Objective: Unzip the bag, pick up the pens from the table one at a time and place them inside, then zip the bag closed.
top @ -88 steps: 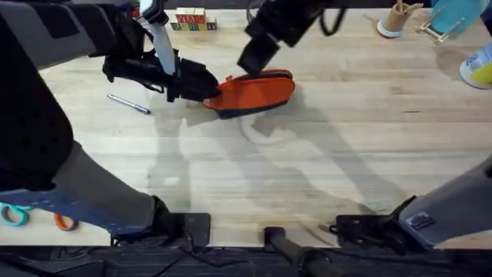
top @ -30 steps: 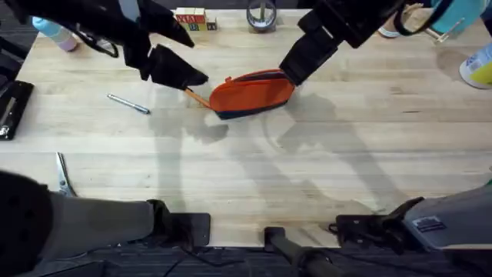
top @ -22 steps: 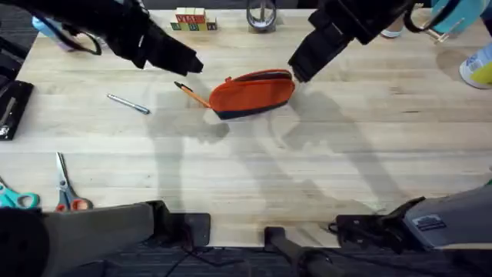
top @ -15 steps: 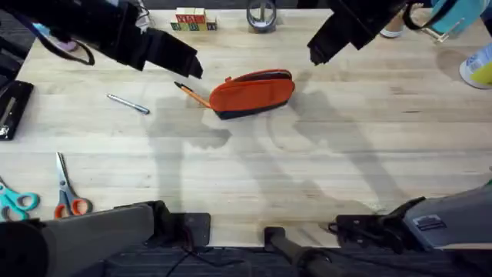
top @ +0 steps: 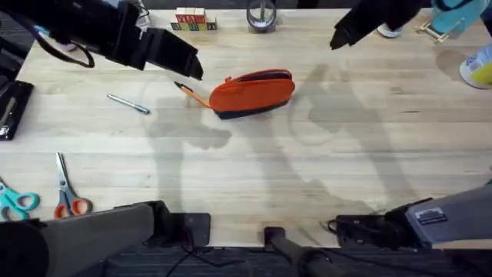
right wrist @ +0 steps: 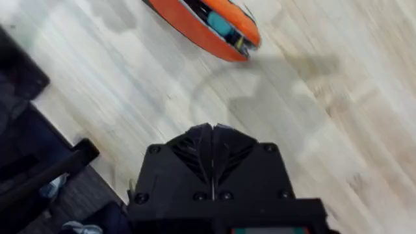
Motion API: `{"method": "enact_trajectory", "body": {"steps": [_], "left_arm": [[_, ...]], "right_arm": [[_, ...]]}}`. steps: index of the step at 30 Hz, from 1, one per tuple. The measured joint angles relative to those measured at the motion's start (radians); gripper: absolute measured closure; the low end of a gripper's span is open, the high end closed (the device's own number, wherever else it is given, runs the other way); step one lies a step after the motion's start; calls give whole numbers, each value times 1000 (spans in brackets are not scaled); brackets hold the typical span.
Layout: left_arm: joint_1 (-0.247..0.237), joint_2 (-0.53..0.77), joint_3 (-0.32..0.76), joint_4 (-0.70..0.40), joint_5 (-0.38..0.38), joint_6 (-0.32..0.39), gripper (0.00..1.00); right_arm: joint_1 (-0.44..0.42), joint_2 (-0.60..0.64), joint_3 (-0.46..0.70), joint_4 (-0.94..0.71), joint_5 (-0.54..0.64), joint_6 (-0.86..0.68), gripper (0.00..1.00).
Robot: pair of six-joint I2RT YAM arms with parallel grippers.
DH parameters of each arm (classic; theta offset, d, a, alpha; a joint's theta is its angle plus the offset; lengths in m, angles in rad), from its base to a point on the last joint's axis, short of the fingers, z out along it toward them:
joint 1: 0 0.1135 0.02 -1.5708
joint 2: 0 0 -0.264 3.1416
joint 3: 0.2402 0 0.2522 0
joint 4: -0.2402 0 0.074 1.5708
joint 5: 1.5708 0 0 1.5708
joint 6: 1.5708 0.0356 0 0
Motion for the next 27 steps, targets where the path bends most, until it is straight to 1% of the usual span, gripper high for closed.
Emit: {"method": "enact_trajectory", "body": {"steps": [6, 12, 16, 20, 27], "left_arm": [[0, 0, 0, 0, 0, -1, 6], [0, 0, 0, 0, 0, -1, 6], [0, 0, 0, 0, 0, -3, 6], [0, 0, 0, 0, 0, -4, 6], [0, 0, 0, 0, 0, -4, 6]], "right_arm": [[-99, 47, 0, -4, -203, -206, 971], [-152, 97, -18, -23, -372, -449, 972], [-163, 120, -60, -24, -421, -569, 971], [-168, 160, -93, -24, -442, -666, 972], [-178, 284, -105, -13, -482, -812, 971]]}}
